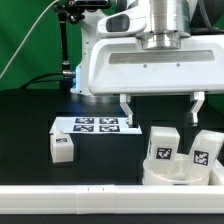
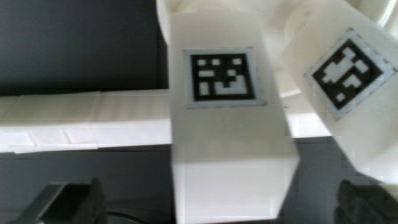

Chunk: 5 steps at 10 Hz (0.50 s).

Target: Assemble stool

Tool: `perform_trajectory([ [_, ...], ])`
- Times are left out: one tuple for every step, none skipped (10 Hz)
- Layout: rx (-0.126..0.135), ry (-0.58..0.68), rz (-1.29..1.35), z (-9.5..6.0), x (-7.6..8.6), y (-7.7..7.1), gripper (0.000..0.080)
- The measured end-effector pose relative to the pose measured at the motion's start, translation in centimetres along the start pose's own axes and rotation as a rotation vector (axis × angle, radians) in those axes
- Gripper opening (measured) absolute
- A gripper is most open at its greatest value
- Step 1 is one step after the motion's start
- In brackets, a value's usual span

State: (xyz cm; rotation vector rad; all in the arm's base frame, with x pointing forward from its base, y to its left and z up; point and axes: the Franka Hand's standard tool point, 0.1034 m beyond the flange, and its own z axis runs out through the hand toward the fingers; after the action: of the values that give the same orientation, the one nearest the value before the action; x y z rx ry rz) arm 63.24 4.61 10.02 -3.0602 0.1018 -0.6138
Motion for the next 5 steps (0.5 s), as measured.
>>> perform_trajectory([
  [0.003, -0.039, 0.000, 0.11, -0.17, -0.18, 0.0649],
  [0.006, -0.109, 0.002, 0.26, -0.57, -0.17, 0.0649],
  [0.007, -0.199, 0.008, 0.30, -0.88, 0.03, 0.0649],
  [0.010, -0.258, 0.011, 0.25, -0.81, 0.07, 0.0649],
  [0.012, -0.299, 0.011, 0.36, -0.90, -0.04, 0.0649],
])
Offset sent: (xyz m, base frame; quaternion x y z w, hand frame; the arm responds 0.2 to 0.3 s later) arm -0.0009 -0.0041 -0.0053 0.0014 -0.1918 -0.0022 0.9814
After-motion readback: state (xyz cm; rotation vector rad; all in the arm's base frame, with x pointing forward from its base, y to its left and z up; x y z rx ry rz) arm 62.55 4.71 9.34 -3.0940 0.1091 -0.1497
